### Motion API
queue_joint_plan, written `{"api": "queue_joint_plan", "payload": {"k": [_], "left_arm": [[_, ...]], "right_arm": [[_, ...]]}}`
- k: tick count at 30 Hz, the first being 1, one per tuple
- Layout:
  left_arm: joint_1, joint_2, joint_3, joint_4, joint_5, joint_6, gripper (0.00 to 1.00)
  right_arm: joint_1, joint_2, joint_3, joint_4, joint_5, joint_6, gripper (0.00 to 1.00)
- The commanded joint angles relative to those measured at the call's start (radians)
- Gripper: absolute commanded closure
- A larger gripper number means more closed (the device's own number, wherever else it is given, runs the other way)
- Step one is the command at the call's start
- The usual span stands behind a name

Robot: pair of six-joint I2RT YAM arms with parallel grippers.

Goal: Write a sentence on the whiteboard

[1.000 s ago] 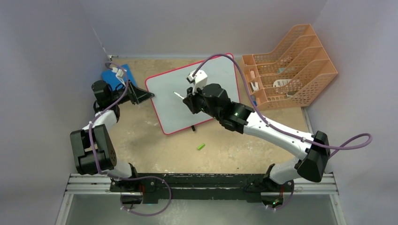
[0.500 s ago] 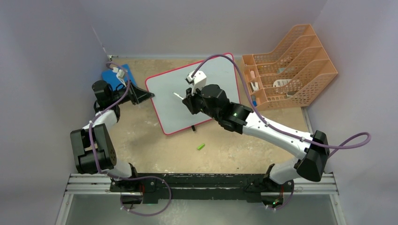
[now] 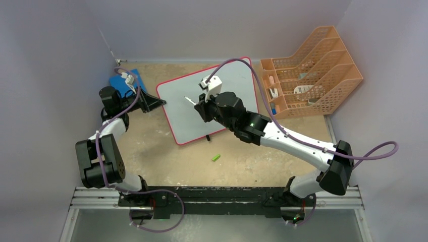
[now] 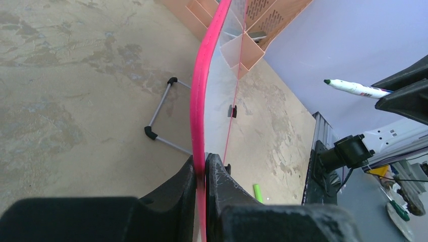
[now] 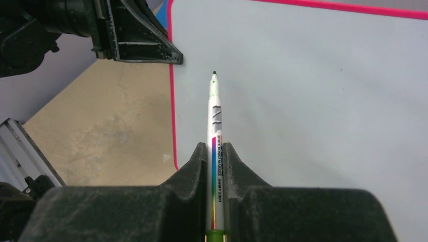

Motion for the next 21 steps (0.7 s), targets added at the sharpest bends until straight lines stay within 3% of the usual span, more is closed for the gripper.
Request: {"api": "queue_joint_plan", "payload": {"k": [1,21], "left_arm": [[-0.019,-0.019,0.029,-0.024,-0.010,0.052,1.00],[-0.025,-0.025,0.038,-0.045,-0.019,0.065,1.00]], "right_arm": [[0.012,0.002,0.023,0.080,0.042,-0.011,1.00],[0.052,0.117,0.088,0.101,0.102,-0.029,1.00]]}}
